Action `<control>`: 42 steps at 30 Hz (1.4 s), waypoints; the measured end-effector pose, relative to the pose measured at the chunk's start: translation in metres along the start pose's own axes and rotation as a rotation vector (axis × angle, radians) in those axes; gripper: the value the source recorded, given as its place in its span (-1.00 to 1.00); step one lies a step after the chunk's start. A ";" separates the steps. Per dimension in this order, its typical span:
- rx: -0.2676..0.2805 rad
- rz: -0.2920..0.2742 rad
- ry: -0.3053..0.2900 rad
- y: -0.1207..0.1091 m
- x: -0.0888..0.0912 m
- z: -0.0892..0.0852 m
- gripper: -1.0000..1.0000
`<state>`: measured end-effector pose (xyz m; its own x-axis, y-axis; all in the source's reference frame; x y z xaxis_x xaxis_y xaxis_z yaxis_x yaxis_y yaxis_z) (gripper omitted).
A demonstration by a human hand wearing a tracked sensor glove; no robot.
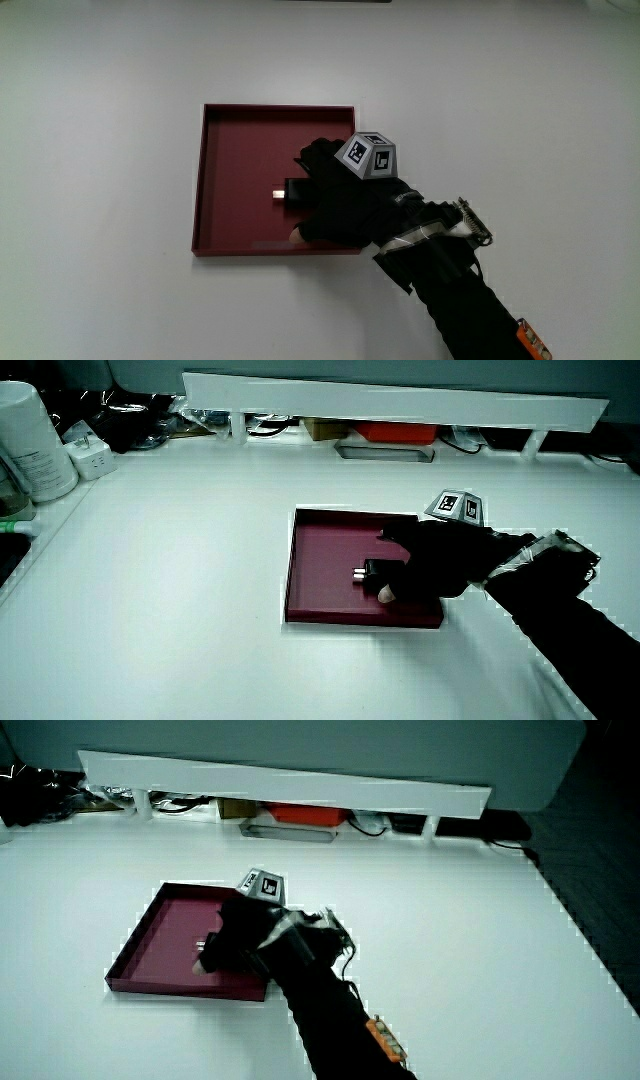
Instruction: Pick charger from plate
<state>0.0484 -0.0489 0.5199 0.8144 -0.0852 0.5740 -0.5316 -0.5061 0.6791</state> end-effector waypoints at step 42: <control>0.245 0.009 -0.074 0.005 -0.005 -0.013 0.96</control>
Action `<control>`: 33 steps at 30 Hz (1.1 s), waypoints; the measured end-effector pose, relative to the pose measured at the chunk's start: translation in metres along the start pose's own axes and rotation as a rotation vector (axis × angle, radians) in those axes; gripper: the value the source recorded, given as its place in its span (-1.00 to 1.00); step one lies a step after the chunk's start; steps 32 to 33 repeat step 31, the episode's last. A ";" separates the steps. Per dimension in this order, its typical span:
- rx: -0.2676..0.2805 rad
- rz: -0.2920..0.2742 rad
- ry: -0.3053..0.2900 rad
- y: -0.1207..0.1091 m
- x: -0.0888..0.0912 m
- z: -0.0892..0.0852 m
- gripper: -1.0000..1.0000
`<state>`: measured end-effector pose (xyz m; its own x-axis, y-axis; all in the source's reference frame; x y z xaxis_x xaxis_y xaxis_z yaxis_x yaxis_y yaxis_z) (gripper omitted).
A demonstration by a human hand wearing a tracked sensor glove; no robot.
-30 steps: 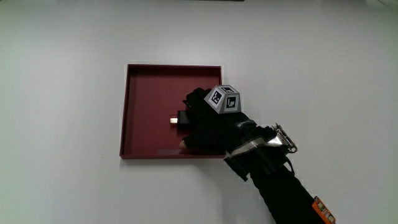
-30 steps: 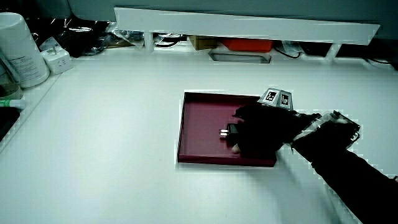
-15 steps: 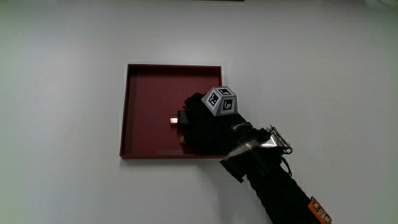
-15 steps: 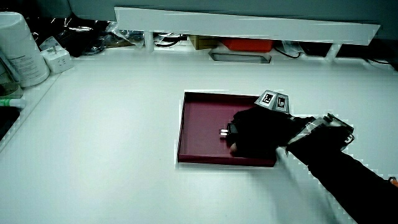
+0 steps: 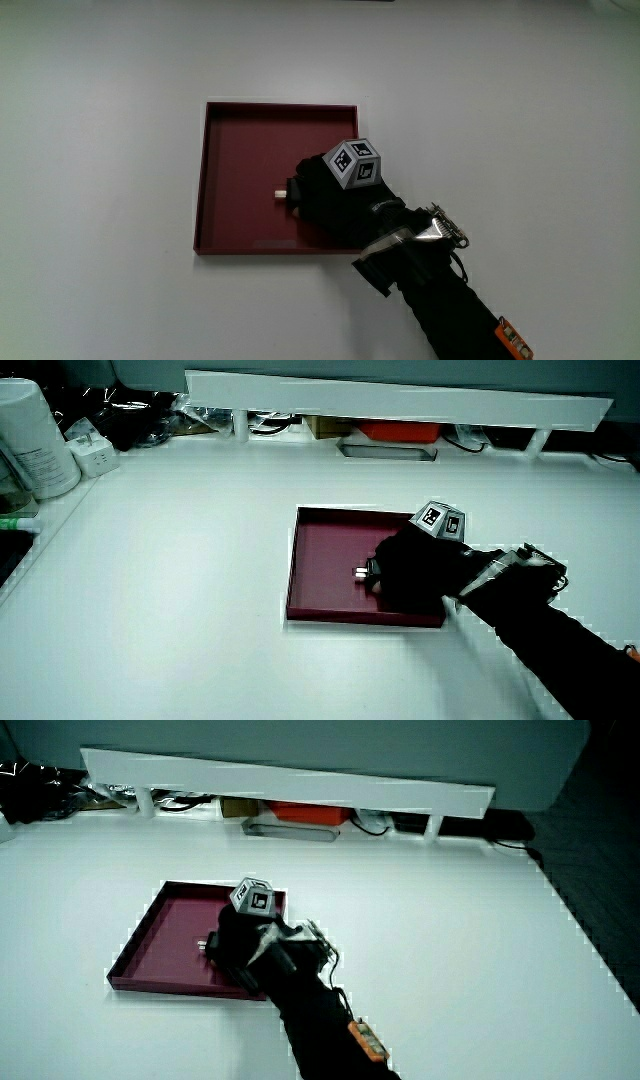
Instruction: Pick charger from plate
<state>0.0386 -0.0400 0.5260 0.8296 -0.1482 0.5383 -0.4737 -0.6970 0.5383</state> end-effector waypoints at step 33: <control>0.063 0.221 0.105 -0.069 0.002 0.075 1.00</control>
